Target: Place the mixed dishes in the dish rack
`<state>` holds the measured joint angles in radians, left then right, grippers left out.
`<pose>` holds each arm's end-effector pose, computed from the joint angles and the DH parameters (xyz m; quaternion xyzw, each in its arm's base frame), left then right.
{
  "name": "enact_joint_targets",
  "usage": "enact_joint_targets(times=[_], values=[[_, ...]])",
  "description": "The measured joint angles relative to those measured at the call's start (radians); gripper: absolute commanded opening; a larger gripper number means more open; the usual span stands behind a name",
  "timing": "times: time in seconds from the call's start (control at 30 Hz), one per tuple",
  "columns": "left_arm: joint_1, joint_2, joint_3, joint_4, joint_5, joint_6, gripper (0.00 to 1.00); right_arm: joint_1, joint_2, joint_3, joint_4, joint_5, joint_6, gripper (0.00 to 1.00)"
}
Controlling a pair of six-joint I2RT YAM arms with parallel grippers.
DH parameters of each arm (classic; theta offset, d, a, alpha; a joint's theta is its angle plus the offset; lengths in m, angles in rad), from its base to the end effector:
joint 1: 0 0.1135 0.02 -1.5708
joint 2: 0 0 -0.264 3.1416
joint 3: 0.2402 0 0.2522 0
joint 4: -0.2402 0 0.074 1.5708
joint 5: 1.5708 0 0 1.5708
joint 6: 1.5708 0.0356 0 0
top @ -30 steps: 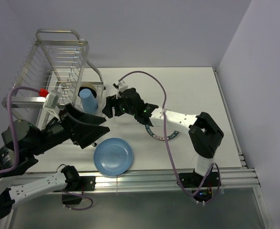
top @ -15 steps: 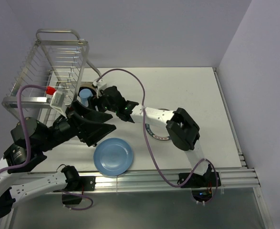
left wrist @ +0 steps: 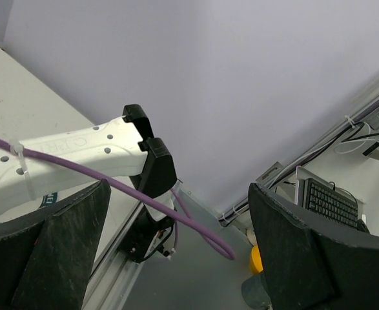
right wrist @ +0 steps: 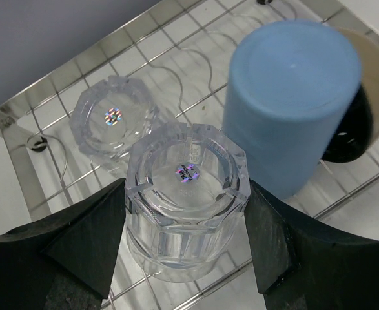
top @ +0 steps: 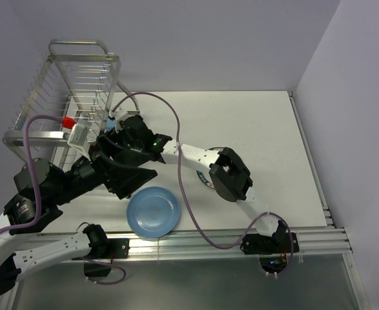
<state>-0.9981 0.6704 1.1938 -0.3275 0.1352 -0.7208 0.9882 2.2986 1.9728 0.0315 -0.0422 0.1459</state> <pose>0.0515 -0.0887 0.4732 0.1392 0.6198 -0.6121 0.4709 0.3023 0.4616 0.2573 -0.3397 0.7277 0.3342 0.4933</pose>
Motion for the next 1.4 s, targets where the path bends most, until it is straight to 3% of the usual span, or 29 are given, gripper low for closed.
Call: enact_joint_targets(times=[0.37,0.43,0.47,0.53,0.57,0.73,0.77,0.8,1.1,1.4], values=[[0.000,-0.022,0.002,-0.001,0.003,0.003,0.96,0.045,0.022,0.010,-0.052,0.010,-0.045,0.00],[0.000,-0.022,0.002,-0.001,0.004,0.003,0.96,0.045,0.030,0.016,-0.053,0.016,-0.056,0.13],[0.000,-0.022,0.002,-0.001,0.004,0.003,0.96,0.046,0.034,0.018,-0.051,0.019,-0.060,0.31],[0.000,-0.022,0.002,-0.002,0.003,0.003,0.96,0.048,0.036,0.018,-0.048,0.019,-0.060,0.49],[0.000,-0.022,0.002,-0.003,0.003,0.003,0.96,0.048,0.036,0.018,-0.048,0.021,-0.061,0.65],[0.000,-0.021,0.002,-0.027,0.000,0.003,0.97,0.053,0.026,-0.041,0.024,0.051,-0.053,0.77],[0.000,-0.021,0.002,-0.030,0.000,0.003,0.97,0.055,0.016,-0.066,0.049,0.055,-0.050,0.88],[0.000,-0.021,0.001,-0.034,0.000,0.003,0.97,0.056,0.003,-0.087,0.063,0.058,-0.042,0.92],[0.000,-0.018,-0.021,-0.036,0.000,0.002,0.97,0.058,-0.097,-0.272,0.110,0.059,0.032,0.96],[0.000,-0.007,-0.023,-0.036,0.005,0.002,0.97,0.056,-0.315,-0.506,0.182,0.082,0.115,0.97]])
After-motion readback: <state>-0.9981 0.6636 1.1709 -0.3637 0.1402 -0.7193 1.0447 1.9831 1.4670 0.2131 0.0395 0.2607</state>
